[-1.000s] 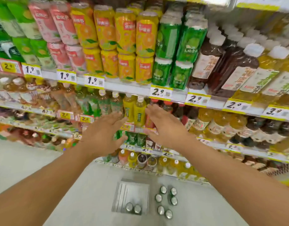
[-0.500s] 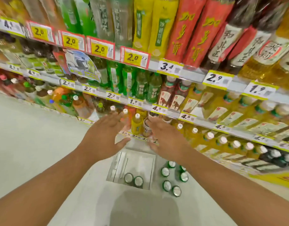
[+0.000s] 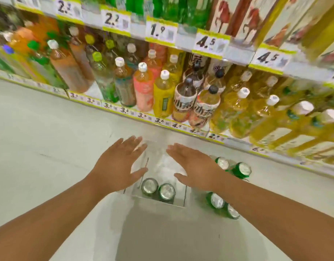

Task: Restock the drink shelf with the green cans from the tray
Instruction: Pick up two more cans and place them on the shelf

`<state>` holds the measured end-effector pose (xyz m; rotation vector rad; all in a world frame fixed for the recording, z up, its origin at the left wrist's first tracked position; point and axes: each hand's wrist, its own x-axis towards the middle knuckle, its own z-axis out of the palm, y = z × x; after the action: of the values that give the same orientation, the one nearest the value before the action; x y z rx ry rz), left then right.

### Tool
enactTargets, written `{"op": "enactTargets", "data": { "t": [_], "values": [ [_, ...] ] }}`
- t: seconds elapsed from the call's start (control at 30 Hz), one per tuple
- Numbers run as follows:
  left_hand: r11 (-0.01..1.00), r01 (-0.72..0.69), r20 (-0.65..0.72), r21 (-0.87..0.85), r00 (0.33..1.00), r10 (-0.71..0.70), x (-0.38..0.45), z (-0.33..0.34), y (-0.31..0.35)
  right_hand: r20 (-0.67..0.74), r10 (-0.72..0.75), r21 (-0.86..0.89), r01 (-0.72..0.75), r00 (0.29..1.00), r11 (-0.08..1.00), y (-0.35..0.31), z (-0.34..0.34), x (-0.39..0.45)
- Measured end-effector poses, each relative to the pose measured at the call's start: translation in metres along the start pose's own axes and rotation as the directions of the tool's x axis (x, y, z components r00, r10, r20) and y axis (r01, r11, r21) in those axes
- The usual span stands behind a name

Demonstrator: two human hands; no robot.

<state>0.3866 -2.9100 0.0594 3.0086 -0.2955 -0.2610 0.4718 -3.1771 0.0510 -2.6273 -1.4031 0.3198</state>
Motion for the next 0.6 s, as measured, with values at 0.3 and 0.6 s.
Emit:
{"op": "enactTargets", "data": {
  "t": [0.3, 0.6],
  "values": [
    [0.998, -0.057, 0.091, -0.018, 0.994, 0.059, 0.012, 0.104, -0.014, 0.132, -0.073, 0.01, 0.072, 0.989, 0.997, 0.016, 0.097, -0.005],
    [0.992, -0.105, 0.332, -0.076, 0.935, 0.125, 0.022, 0.125, -0.011, 0.34, -0.088, 0.067, 0.07, 0.936, 0.995, 0.016, 0.104, 0.001]
  ]
}}
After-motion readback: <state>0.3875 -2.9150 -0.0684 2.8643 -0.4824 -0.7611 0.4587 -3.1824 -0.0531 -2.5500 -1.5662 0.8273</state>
